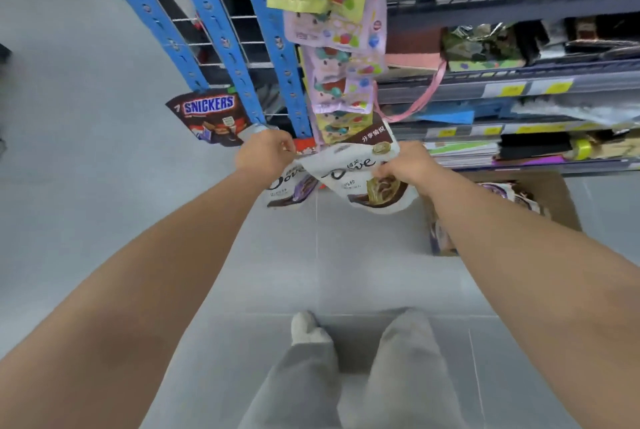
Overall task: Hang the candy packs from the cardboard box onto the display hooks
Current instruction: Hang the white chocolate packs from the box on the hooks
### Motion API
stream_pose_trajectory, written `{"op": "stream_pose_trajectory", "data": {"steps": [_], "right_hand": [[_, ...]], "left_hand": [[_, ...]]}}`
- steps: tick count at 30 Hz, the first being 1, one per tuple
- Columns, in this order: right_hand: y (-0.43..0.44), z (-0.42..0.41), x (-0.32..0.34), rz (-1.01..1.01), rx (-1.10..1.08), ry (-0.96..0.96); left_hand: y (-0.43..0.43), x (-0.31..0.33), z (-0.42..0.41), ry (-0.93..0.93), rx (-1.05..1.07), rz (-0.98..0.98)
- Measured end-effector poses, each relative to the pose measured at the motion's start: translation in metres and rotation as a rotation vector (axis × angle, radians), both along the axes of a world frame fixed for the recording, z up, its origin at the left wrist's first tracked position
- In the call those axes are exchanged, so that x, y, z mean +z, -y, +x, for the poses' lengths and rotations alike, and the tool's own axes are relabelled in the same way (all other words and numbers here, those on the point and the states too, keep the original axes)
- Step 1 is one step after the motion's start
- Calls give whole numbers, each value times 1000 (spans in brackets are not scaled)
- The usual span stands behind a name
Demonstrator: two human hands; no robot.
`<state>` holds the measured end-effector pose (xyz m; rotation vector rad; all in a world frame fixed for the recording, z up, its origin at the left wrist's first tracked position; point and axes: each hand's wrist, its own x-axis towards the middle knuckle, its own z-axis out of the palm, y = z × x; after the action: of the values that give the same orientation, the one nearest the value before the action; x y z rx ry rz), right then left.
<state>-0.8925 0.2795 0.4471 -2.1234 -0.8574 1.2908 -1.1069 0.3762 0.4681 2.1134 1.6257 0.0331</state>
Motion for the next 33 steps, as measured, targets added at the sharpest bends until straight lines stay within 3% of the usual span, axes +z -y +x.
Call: {"op": "stream_pose_trajectory", "data": {"steps": [5, 14, 21, 26, 33], "right_hand": [[-32, -57, -12, 90, -78, 46], [-118, -76, -60, -16, -64, 67], [-170, -83, -108, -102, 42, 190], [-191, -96, -142, -105, 36, 149], [-214, -115, -182, -93, -103, 51]], "left_hand": [[-39, -5, -53, -149, -102, 190], [-124, -50, -78, -118, 31, 125], [-181, -114, -76, -230, -56, 157], [-219, -153, -76, -247, -172, 180], [-255, -198, -63, -92, -186, 250]]}}
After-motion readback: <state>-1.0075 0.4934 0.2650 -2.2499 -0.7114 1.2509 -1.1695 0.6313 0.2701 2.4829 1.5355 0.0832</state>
